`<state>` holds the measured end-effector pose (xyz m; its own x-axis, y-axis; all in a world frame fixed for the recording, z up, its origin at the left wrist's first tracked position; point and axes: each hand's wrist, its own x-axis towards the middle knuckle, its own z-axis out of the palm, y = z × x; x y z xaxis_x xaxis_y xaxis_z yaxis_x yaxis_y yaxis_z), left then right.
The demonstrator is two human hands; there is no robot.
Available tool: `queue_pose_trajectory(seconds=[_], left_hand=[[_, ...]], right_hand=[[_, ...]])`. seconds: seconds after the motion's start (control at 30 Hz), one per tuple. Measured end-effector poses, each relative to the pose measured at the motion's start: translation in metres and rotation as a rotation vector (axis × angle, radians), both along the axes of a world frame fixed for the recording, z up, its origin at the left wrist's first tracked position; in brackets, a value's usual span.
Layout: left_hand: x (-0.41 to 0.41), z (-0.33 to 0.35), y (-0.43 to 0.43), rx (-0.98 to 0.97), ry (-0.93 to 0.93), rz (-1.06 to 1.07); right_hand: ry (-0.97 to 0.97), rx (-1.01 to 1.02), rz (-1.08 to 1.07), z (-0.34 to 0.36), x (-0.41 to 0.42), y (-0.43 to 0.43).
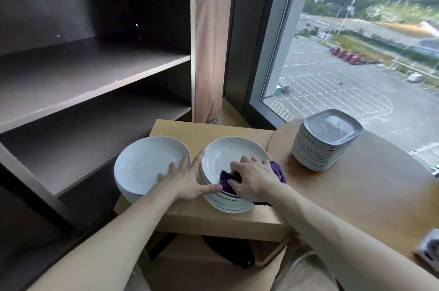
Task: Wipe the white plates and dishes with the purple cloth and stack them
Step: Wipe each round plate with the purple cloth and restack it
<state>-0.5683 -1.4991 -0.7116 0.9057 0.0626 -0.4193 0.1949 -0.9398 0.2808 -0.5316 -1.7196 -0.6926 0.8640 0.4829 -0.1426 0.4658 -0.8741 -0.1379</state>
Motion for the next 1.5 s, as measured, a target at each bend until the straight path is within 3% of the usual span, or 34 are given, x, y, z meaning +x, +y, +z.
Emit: queue_pose_trajectory(seconds=[0.17,0.37,0.53,0.67,1.07,1.23,1.5], left_hand=[[0.001,-0.004,-0.001,0.032,-0.004,-0.019],[0.004,-0.009,0.000,0.013,0.009,-0.015],[0.005,-0.012,0.004,-0.021,-0.013,-0.010],[0.003,-0.009,0.005,-0.065,-0.009,0.019],[0.002,-0.005,0.006,-0.070,-0.010,0.026],[-0.001,-0.002,0.003,-0.078,-0.021,0.026],[-0.001,-0.002,-0.001,-0.030,-0.011,0.006]], right_hand=[[0.009,0.117,0.013,-0.008,0.016,0.014],[-0.117,0.216,0.002,-0.026,0.036,0.045],[-0.233,0.148,-0.034,-0.030,0.062,0.050],[-0.398,-0.064,-0.039,-0.030,0.069,0.052],[-0.343,-0.306,-0.007,-0.005,0.050,-0.012],[-0.217,-0.194,0.055,-0.001,0.024,-0.016],[-0.207,0.026,0.178,-0.010,0.011,0.013]])
